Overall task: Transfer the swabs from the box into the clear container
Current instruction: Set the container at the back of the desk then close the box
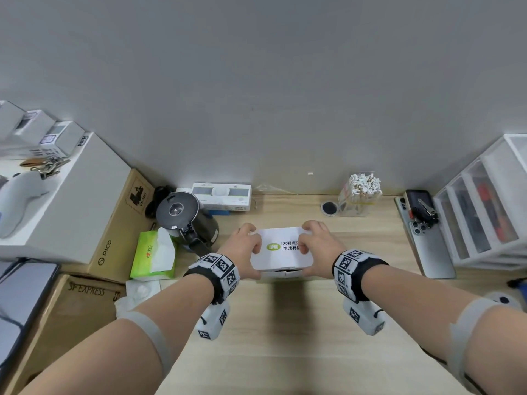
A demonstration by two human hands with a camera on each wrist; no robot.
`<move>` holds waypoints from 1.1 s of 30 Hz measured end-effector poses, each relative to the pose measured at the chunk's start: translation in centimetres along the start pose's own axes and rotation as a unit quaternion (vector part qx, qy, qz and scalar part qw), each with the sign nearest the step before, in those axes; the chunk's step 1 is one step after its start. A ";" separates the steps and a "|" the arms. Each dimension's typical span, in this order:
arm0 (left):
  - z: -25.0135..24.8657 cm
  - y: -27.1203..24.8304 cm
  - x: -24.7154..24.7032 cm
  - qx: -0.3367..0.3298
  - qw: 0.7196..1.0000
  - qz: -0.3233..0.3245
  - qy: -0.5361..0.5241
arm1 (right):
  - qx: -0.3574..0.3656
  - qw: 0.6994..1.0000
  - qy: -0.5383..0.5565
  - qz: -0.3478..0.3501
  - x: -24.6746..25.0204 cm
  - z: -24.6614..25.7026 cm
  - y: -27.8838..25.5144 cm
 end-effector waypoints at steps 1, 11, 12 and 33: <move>0.0 0.1 -0.1 0.002 1.000 0.006 0.005 | -0.002 1.000 -0.005 0.002 -0.1 0.0 0.1; 0.2 1.3 -0.8 0.026 0.999 0.044 0.001 | -0.007 0.999 0.046 0.028 -0.7 -1.1 0.7; 0.1 1.4 -1.0 0.028 0.998 0.049 0.007 | -0.006 0.998 0.040 0.037 -1.0 -1.3 0.7; 0.4 8.5 4.6 0.107 0.978 -0.078 -0.161 | -0.115 0.990 0.057 -0.056 3.3 -6.5 6.0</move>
Point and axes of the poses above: each hand's wrist, its own y-axis towards the middle knuckle, its own x-axis out of the back of the hand, z = x × y, the point moved 7 cm from there along y, towards the middle knuckle, and after that the axes turned 14 degrees about z, right-handed, at the moved point
